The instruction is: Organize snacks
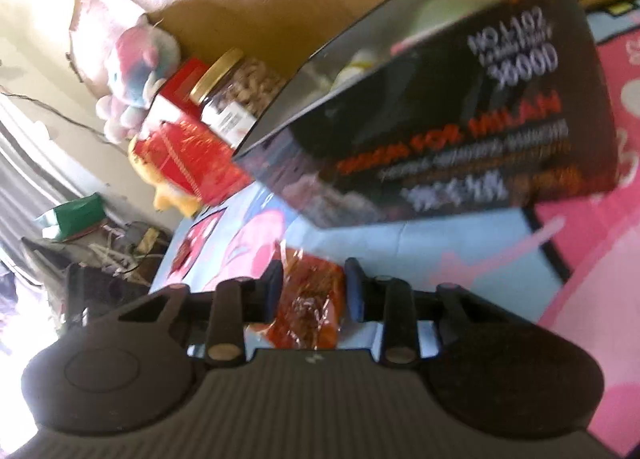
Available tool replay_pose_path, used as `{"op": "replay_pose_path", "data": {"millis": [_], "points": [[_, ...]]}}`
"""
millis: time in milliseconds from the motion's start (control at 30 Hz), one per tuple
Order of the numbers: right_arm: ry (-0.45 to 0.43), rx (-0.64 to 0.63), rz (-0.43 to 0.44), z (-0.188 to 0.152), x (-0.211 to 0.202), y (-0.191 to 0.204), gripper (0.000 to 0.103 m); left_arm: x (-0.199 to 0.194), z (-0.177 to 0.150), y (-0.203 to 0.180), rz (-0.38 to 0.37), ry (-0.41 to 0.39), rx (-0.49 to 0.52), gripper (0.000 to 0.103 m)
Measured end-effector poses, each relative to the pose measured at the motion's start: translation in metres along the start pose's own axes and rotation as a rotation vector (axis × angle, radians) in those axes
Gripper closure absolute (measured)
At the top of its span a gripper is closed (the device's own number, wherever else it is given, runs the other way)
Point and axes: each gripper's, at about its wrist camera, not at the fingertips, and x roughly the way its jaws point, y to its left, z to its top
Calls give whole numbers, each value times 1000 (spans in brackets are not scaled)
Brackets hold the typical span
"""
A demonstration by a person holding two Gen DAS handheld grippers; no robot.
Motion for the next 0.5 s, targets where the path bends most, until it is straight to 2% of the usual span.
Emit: {"op": "replay_pose_path", "data": {"millis": [67,133,167,233,300,400,500], "points": [[2,21,34,-5,-3,0,67,0,0,0,1,-1,1,97],[5,-6,29,-11,-5,3,69,0,0,-1,2,-1,1,97],[18,-35,13,-13,-5,7,79,0,0,-1,4,-3,-1,97],[17,-80,-19,-19,-6,14,81,-1,0,-2,8,-4,-16,97],[15,-70,-3,-17,-9,19,87,-5,0,-5,9,-11,-28,97],[0,-86,57,-10,-24,36,89,-19,1,-26,-22,-44,12,97],[-50,-149,89,6,-44,55,89,-27,17,-62,-45,-82,92,97]]}}
